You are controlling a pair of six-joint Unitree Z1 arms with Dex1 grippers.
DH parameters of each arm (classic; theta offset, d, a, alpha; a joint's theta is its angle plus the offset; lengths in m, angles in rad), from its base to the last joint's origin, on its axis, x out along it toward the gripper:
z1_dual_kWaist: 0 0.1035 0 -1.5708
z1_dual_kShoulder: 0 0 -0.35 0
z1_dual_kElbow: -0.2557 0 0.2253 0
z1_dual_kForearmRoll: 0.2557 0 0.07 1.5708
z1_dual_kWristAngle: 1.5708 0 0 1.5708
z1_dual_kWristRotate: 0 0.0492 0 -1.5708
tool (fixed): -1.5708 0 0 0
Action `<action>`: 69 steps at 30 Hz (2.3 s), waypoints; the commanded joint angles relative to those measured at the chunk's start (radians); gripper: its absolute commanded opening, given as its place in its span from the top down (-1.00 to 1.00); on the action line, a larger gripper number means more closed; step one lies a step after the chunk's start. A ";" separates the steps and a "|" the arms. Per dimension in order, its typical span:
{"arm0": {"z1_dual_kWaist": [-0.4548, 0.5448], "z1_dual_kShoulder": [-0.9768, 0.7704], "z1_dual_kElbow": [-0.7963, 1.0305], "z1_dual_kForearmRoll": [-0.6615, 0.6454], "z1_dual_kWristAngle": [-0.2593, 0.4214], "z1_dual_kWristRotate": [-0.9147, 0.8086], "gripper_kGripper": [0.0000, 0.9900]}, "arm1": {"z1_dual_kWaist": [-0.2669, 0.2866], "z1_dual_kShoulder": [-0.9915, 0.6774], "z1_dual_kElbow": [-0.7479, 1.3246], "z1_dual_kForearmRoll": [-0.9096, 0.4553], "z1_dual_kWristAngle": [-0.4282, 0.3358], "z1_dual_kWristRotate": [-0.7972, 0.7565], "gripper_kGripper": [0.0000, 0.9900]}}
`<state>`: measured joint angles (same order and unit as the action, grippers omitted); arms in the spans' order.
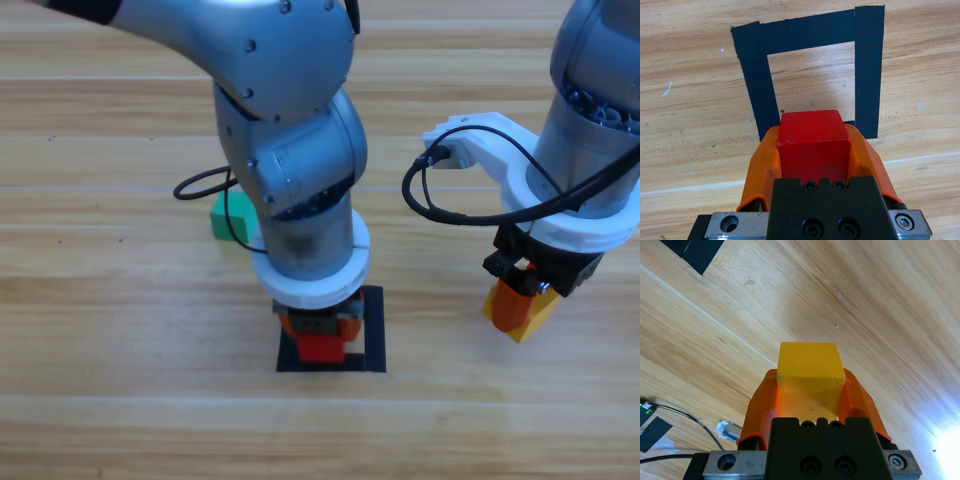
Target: Stack the blocks in the rectangular block: red at the bottom, yellow in the middle, green on top
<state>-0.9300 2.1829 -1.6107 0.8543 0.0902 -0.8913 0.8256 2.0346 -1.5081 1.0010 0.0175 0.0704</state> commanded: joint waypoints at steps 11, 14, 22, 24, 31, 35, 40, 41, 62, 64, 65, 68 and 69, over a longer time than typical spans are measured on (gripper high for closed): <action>-0.018 0.110 -0.055 -0.003 0.013 -0.034 0.81 | -0.028 -0.008 0.017 -0.001 0.006 0.009 1.00; -0.018 0.120 -0.063 -0.003 0.013 -0.034 0.81 | -0.029 -0.008 0.019 -0.001 0.006 0.009 1.00; -0.018 0.123 -0.071 -0.003 0.013 -0.026 0.81 | -0.028 -0.008 0.019 -0.001 0.009 0.008 1.00; -0.018 0.124 -0.074 -0.003 0.011 -0.020 0.81 | -0.028 -0.008 0.019 -0.002 0.009 0.008 1.00; -0.018 0.124 -0.078 0.000 0.010 -0.015 0.81 | -0.029 -0.008 0.019 -0.001 0.012 0.006 1.00; -0.018 0.127 -0.077 0.000 0.010 -0.015 0.81 | -0.029 -0.008 0.020 -0.002 0.016 0.005 1.00; -0.017 0.127 -0.072 0.000 0.008 -0.008 0.81 | -0.029 -0.008 0.020 -0.001 0.021 0.003 1.00; -0.017 0.127 -0.071 0.000 0.006 -0.005 0.81 | -0.028 -0.008 0.020 -0.001 0.021 0.003 1.00; 0.005 0.106 -0.061 0.012 0.003 0.032 0.81 | -0.029 -0.008 0.023 -0.001 0.029 -0.001 1.00; 0.007 0.106 -0.058 0.012 0.003 0.032 0.81 | -0.029 -0.008 0.023 -0.001 0.029 -0.001 1.00; 0.007 0.104 -0.055 0.012 0.005 0.032 0.81 | -0.029 -0.008 0.023 -0.001 0.030 -0.001 1.00; 0.008 0.101 -0.051 0.012 0.006 0.031 0.81 | -0.029 -0.008 0.023 -0.001 0.030 -0.001 1.00; 0.008 0.101 -0.052 0.012 0.005 0.031 0.81 | -0.029 -0.008 0.023 -0.001 0.030 -0.001 1.00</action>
<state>-0.9300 2.2586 -1.6879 0.8565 0.0901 -0.8652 0.8255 2.0346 -1.5081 1.0010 0.0334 0.0702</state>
